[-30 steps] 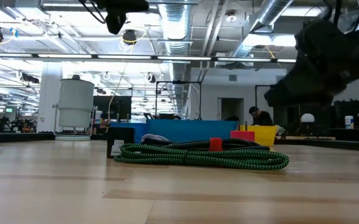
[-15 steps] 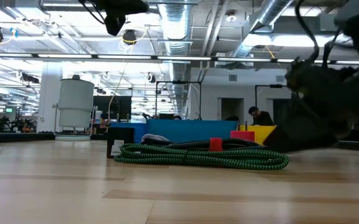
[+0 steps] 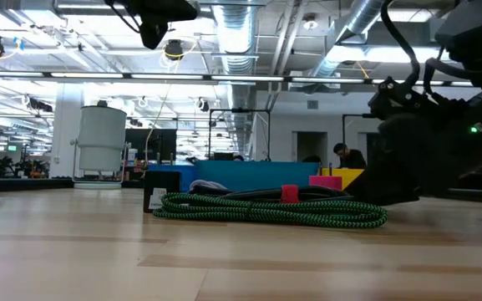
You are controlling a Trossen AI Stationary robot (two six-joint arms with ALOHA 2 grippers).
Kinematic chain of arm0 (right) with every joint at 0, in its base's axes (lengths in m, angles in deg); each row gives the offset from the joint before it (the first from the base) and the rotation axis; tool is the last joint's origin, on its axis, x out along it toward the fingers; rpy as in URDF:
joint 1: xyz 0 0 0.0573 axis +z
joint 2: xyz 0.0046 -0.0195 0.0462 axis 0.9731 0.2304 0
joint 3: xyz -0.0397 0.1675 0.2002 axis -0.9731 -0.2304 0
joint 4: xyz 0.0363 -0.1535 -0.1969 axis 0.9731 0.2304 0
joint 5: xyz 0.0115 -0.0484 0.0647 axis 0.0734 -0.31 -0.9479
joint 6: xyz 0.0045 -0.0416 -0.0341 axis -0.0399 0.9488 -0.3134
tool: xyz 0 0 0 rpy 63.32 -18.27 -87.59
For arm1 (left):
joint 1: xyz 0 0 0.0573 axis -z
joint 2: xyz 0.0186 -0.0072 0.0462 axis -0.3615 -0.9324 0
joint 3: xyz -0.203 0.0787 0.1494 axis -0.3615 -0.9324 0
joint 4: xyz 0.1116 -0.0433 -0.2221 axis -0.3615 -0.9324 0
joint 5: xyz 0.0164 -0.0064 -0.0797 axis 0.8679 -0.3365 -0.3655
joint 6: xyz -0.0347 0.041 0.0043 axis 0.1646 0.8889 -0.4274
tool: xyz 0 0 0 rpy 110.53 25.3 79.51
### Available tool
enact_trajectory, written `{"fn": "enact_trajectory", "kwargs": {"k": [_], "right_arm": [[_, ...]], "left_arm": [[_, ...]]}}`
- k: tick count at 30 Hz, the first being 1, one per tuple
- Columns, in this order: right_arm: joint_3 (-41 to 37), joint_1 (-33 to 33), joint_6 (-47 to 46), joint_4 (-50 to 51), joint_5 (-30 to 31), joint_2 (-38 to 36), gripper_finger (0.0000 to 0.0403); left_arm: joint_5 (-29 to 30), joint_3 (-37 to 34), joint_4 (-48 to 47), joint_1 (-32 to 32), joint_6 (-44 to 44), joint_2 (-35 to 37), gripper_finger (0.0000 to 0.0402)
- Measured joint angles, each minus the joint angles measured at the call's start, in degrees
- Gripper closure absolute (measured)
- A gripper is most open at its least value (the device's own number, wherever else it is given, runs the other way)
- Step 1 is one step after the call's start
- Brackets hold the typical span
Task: Pick and place items into bin
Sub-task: Put the pink charger adapter into the blue bin
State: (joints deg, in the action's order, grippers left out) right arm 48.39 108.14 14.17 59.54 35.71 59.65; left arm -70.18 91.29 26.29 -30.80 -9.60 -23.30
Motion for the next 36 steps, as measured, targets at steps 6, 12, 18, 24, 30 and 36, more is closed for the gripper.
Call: {"fn": "enact_trajectory", "kwargs": {"k": [6,12,18,24,30,36], "right_arm": [[0.2,0.5,-7.0,3.5,0.4,-0.1,0.0168],[0.2,0.6,-7.8,4.6,0.9,-0.1,0.0168],[0.2,-0.4,-7.7,4.5,0.8,-0.1,0.0168],[0.0,-1.2,-7.7,4.6,1.0,-0.1,0.0168],[0.0,-1.8,-7.7,4.7,1.1,-0.1,0.0168],[-0.1,-2.3,-5.6,4.5,1.5,-0.1,0.0168]], "left_arm": [[0.1,0.0,0.0,0.0,0.0,0.0,0.0392],[0.1,0.0,0.1,0.0,0.0,0.0,0.0392],[0.1,0.0,0.1,0.0,0.0,0.0,0.0392],[0.0,0.0,0.1,0.0,0.3,0.0,0.0392],[0.0,0.0,0.1,0.0,0.3,0.0,0.0392],[-0.1,0.0,0.1,0.0,0.3,0.0,0.0392]]}}
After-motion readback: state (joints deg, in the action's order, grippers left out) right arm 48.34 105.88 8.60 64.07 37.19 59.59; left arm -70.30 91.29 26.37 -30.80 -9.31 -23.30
